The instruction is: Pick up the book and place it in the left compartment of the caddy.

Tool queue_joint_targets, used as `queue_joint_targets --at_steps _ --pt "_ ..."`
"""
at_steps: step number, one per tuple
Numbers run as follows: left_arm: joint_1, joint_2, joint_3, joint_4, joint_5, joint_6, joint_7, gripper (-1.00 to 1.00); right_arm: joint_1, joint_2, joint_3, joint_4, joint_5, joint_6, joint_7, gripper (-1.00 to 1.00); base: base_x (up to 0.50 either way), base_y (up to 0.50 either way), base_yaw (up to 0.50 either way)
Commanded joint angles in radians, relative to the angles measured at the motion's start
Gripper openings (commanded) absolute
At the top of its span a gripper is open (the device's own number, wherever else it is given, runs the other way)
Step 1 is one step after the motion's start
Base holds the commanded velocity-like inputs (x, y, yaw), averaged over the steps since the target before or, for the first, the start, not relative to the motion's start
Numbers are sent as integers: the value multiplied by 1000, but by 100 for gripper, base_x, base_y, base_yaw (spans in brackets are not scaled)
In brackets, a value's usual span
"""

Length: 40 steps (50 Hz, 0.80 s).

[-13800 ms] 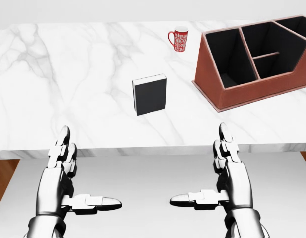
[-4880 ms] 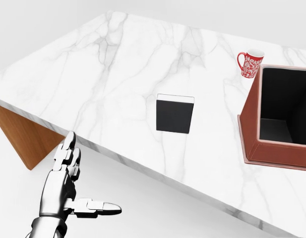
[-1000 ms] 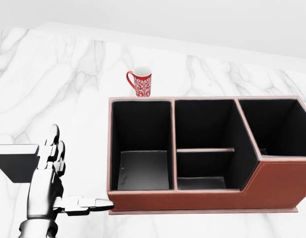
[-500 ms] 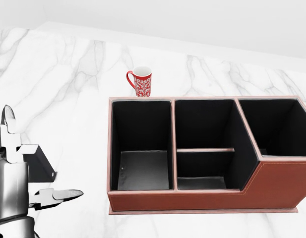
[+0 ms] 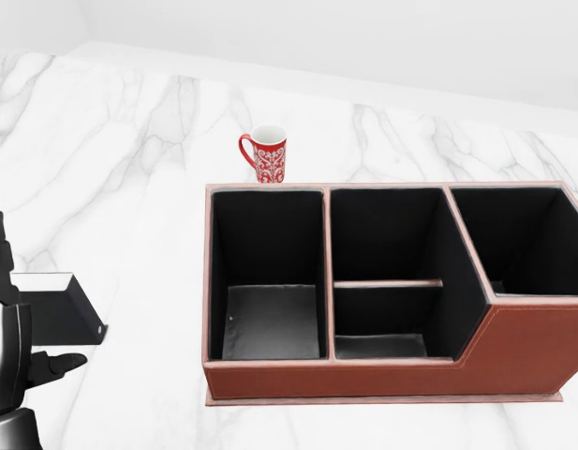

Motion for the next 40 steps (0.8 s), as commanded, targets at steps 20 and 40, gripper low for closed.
queue_joint_targets --at_steps 20,40 --pt "-18 32 -2 115 188 0 24 100 -5 0 20 4 -47 0 -11 100 0 0 0" --pt "-10 9 23 33 44 0 65 100 -8 1 11 -2 -33 0 -13 100 0 0 0"
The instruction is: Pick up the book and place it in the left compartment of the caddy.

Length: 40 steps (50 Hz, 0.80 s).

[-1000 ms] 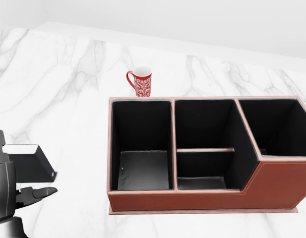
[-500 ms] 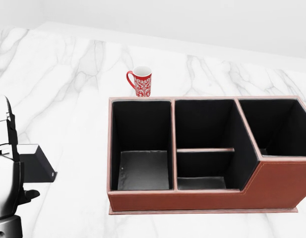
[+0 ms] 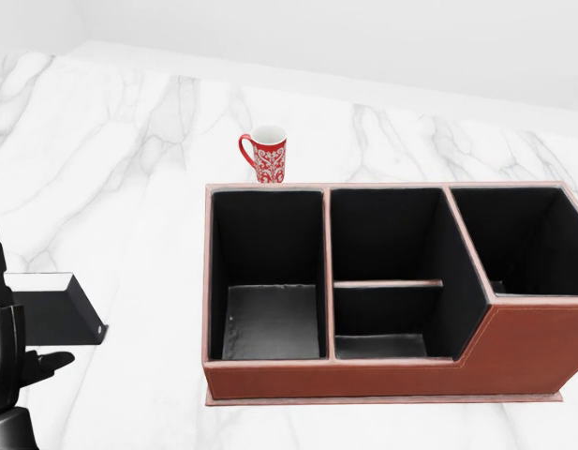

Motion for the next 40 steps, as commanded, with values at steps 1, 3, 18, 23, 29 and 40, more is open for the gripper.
queue_joint_targets --at_steps 1,3,18,23,29,40 --pt "1 -2 3 -9 -23 0 9 100 -1 1 1 0 -4 0 -1 100 0 0 0" --pt "1 -2 2 -9 -23 0 9 100 -1 1 1 0 -4 0 -1 100 0 0 0" --pt "-113 73 33 131 -34 0 -64 100 4 13 10 -14 -2 0 32 100 0 0 0" --pt "-159 106 45 196 -38 0 -111 100 9 21 4 -30 -13 0 54 100 0 0 0" --pt "-203 126 35 274 -34 0 -141 100 9 33 3 -42 -22 0 77 100 0 0 0" --pt "-302 183 16 456 -35 0 -139 100 8 30 -1 -43 -23 0 84 100 0 0 0"
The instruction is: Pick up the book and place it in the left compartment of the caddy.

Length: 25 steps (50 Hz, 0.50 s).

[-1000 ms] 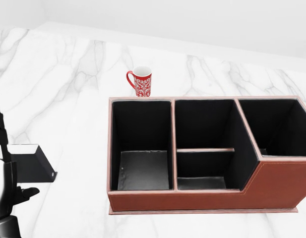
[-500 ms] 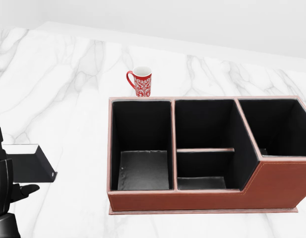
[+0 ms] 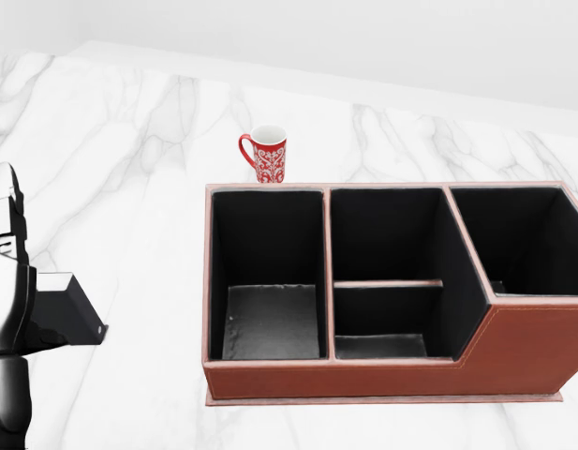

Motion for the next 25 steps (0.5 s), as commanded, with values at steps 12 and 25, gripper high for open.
queue_joint_targets --at_steps 12,25 --pt "-274 102 -57 413 8 0 -67 100 0 5 2 -6 -4 0 20 100 0 0 0" --pt "-402 151 -99 669 9 0 -69 100 0 8 0 -13 -9 0 25 100 0 0 0"
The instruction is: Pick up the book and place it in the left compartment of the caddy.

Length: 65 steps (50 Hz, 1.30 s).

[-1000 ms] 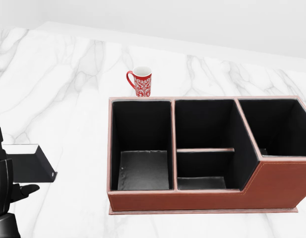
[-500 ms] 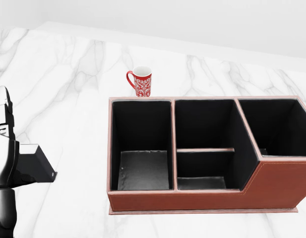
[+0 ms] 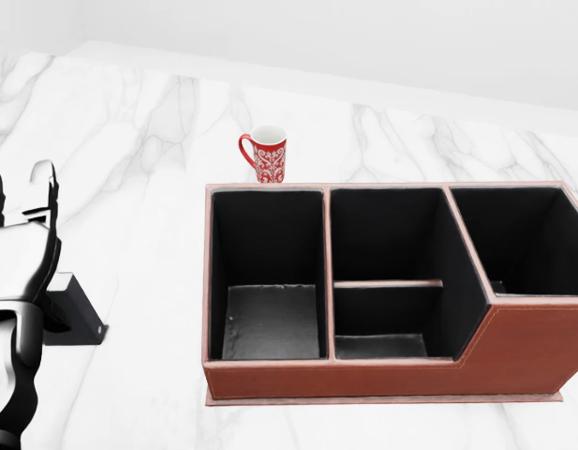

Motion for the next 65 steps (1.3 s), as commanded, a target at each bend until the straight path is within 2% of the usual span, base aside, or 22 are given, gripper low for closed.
queue_joint_targets --at_steps 1,8,17,38,59,65 --pt "-117 49 -29 213 -1 0 -9 100 1 2 -2 -5 -3 0 5 100 0 0 0" --pt "-150 66 -39 275 1 0 -21 100 -2 3 4 0 -10 0 9 100 0 0 0" --pt "-223 89 -64 446 -6 0 -48 100 -4 6 11 8 -16 0 16 100 0 0 0" --pt "-357 95 -130 714 -21 0 -51 100 -1 0 7 11 -14 0 17 100 0 0 0" --pt "-376 75 -169 790 45 0 -27 100 -6 3 17 16 -25 0 22 100 0 0 0" --pt "-374 69 -171 799 59 0 -41 100 -3 2 13 13 -22 0 20 100 0 0 0"
